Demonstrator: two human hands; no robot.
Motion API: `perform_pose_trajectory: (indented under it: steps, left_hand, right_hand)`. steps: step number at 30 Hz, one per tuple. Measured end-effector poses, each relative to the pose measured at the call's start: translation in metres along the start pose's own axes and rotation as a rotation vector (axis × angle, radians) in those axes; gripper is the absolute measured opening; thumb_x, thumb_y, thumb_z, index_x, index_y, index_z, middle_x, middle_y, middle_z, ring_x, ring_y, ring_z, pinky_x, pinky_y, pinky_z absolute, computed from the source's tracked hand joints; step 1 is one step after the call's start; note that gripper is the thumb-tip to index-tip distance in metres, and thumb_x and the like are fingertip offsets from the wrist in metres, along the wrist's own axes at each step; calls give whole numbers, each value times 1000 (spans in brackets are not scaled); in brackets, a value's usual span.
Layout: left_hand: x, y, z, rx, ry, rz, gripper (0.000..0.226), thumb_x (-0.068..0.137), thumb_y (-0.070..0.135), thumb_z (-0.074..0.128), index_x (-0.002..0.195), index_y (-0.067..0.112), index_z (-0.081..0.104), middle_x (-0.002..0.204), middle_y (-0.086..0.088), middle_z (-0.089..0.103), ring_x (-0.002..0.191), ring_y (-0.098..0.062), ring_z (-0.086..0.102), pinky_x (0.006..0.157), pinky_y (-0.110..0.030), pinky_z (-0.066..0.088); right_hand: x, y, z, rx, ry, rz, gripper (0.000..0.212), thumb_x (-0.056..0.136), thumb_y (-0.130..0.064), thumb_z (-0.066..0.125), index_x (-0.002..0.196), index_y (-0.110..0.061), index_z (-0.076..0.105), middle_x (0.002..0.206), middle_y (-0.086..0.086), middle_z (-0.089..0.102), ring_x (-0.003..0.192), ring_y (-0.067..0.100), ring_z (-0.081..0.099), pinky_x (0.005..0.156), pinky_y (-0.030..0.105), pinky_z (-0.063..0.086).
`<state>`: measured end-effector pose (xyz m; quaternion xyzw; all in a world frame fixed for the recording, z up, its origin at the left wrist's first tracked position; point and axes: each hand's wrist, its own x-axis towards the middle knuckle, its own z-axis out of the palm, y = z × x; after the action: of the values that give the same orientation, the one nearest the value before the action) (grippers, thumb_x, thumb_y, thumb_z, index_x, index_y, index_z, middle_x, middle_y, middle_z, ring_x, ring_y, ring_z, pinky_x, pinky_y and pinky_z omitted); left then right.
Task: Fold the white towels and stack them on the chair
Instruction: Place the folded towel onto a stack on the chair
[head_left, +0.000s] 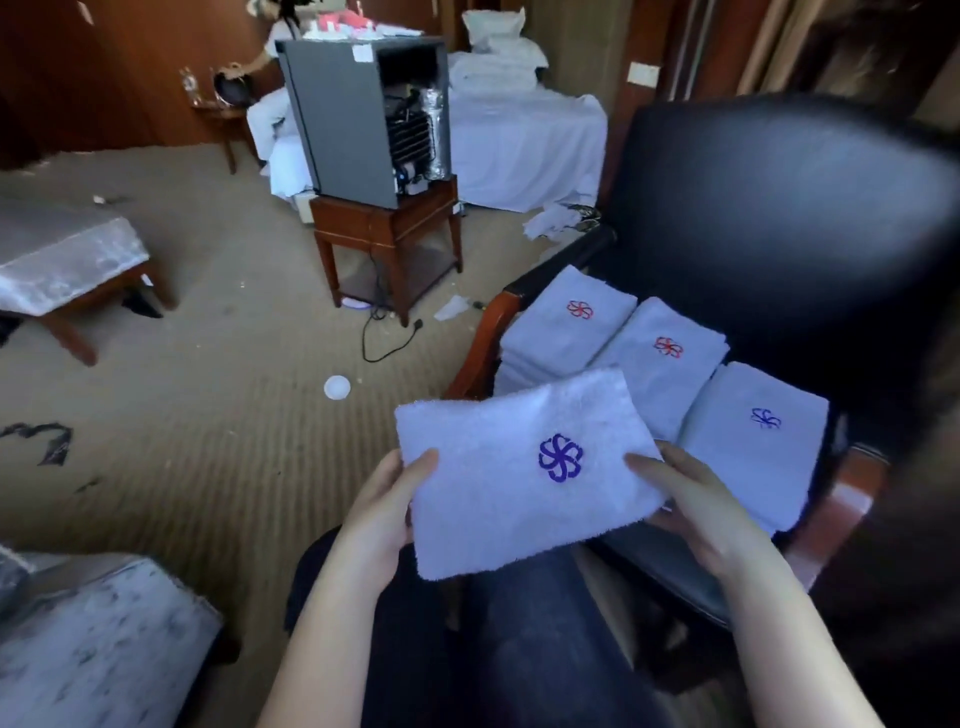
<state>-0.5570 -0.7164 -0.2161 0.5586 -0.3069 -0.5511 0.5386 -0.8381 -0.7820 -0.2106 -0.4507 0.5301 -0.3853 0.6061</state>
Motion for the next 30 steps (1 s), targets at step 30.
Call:
perform_pose_trajectory:
  steps: [30]
  left_hand:
    - [159, -125, 323, 590, -272, -127, 31, 93, 33, 51, 76, 8, 51, 79, -9, 64, 66, -20, 68, 57, -27, 52]
  right_hand:
    - [227, -19, -309, -1026, 494, 118, 43, 94, -22, 55, 136, -16, 47, 132, 10, 57, 119, 30, 54, 96, 33, 42]
